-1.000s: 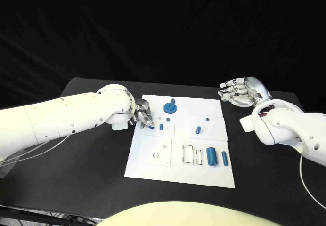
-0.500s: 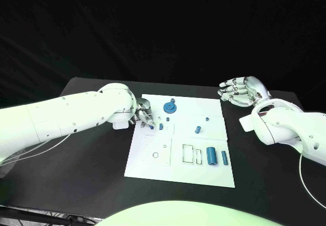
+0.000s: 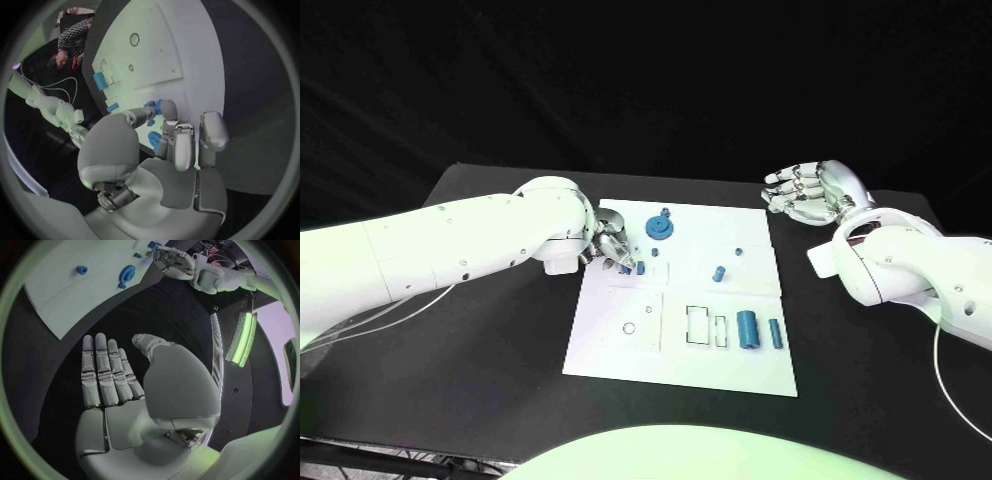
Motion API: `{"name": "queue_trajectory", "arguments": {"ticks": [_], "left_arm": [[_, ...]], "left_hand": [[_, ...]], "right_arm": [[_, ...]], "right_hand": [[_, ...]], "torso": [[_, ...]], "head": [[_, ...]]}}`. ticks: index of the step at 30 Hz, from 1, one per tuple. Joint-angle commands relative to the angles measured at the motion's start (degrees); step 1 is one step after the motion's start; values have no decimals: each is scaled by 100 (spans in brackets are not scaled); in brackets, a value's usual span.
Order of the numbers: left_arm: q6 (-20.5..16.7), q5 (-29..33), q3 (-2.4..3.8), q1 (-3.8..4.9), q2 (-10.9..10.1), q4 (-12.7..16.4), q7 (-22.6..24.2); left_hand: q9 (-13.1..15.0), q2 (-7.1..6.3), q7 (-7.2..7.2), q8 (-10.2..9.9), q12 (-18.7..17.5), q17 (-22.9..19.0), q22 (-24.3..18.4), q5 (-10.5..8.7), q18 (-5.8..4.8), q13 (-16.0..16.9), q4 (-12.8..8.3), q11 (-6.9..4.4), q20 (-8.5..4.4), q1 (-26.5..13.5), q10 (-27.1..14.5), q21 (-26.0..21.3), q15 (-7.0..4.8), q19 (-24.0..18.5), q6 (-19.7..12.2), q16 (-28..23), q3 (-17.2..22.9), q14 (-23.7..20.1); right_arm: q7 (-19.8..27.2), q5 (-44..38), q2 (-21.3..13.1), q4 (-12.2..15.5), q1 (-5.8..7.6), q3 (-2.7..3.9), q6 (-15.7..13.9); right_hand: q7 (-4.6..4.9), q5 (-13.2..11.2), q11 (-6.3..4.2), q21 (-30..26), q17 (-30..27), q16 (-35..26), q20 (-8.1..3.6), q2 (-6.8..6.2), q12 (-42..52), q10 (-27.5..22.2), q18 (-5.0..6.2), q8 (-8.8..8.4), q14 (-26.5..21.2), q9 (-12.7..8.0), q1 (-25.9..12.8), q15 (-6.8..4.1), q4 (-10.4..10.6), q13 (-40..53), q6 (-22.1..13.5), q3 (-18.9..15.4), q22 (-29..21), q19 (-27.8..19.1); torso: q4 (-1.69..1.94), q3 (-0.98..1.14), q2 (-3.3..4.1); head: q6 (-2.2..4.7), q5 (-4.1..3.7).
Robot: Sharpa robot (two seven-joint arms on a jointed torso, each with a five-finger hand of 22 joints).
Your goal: Assemble the parts on the task board
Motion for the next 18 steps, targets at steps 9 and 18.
{"name": "queue_trajectory", "arguments": {"ticks": [9, 18], "left_arm": [[165, -127, -42, -44, -1, -58, -26], [35, -238, -42, -45, -52, -40, -33]], "left_hand": [[6, 62, -136, 44, 31, 973, 69, 43, -50, 11, -817, -35, -16, -30, 90, 72, -65, 81, 183, 25, 810, 465], [3, 82, -146, 51, 30, 974, 113, 93, -59, 9, -860, -48, -31, -10, 106, 97, -79, 112, 197, 26, 842, 466]], "right_arm": [[66, -35, 7, 1, -3, 1, 66], [69, -35, 6, 2, -3, 1, 62]], "right_hand": [[227, 17, 17, -24, -6, -31, 6, -11, -5, -8, 26, -28, 26, -9, -53, 9, -24, -5, -21, -1, -6, 33], [227, 17, 17, -24, -6, -31, 6, -11, -5, -8, 26, -28, 26, -9, -53, 9, -24, -5, -21, -1, -6, 33]], "torso": [[8, -3, -6], [1, -4, -3]], "head": [[-3, 3], [-6, 6]]}}
